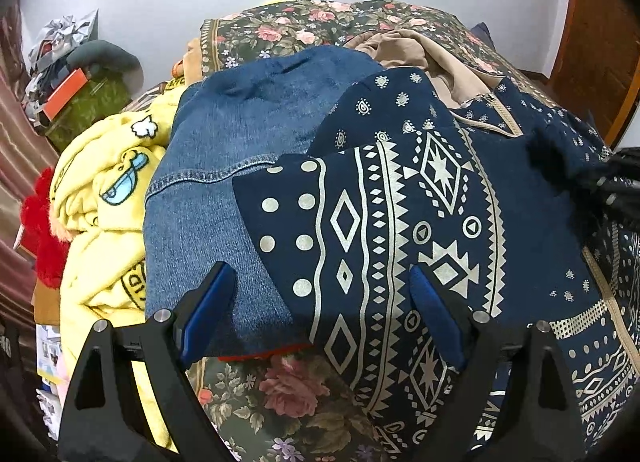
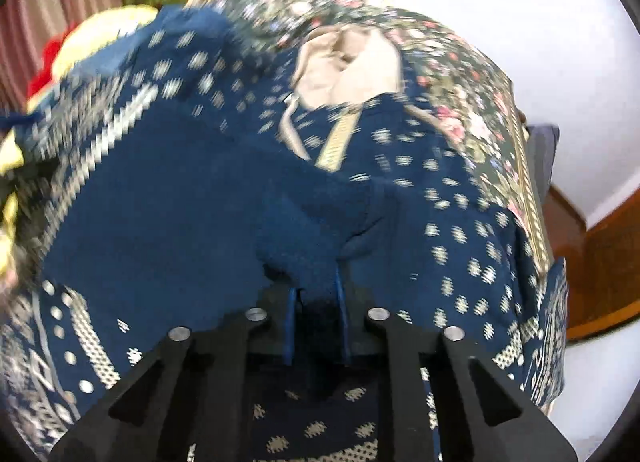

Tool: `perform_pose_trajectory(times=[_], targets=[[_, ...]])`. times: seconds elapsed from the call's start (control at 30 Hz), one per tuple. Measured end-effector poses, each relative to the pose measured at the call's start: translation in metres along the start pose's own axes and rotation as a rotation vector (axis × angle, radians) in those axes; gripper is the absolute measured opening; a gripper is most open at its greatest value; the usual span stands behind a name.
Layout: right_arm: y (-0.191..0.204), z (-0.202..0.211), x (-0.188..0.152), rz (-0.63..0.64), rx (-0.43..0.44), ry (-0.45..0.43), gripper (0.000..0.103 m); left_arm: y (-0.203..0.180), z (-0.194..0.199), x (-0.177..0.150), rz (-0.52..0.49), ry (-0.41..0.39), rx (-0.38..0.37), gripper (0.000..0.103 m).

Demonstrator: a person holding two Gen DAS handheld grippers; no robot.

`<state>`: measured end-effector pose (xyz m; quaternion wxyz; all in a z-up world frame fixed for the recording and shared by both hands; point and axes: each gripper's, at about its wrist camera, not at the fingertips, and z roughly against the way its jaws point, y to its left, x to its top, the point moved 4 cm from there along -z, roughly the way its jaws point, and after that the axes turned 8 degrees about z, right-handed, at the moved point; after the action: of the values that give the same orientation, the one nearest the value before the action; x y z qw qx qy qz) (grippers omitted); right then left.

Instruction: Fold large clothes

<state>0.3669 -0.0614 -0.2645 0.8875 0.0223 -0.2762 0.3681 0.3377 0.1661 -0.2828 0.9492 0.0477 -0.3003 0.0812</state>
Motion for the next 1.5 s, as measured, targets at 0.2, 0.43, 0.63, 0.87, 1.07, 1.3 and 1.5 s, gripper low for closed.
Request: perform_pose_trajectory(times=[0.2,0.43,0.63,0.87,1.07,1.3,1.5], targets=[[-0.056,0.038,-0.010,-0.208,0.003,-0.089,0.013,-0.001,-0.001,0.000,0.005,0.012,0.014,0.090],[-0.092,0.024,-0.044,-0.359,0.053,-0.032,0.013,-0.001,-0.002,0.000,0.016,0.020,0.026,0.090],[-0.092,0.001,-0.069,-0.368,0.053,0.056,0.019,-0.001,-0.003,0.001,0.010,0.028,0.037,0.091],[-0.109,0.009,-0.080,-0.359,-0.065,0.099,0.053,-0.001,-0.003,0.002,0.015,0.035,0.046,0.091],[-0.124,0.048,-0.077,-0.383,-0.013,0.027,0.058,-0.007,0.013,0.012,0.012,0.023,0.064,0.089],[-0.151,0.107,-0.077,-0.446,-0.012,-0.126,0.071,-0.038,0.061,0.048,-0.018,-0.107,0.007,0.089],[-0.185,0.115,-0.095,-0.531,-0.058,-0.169,0.082,-0.095,0.067,0.064,-0.088,-0.146,-0.074,0.089]])
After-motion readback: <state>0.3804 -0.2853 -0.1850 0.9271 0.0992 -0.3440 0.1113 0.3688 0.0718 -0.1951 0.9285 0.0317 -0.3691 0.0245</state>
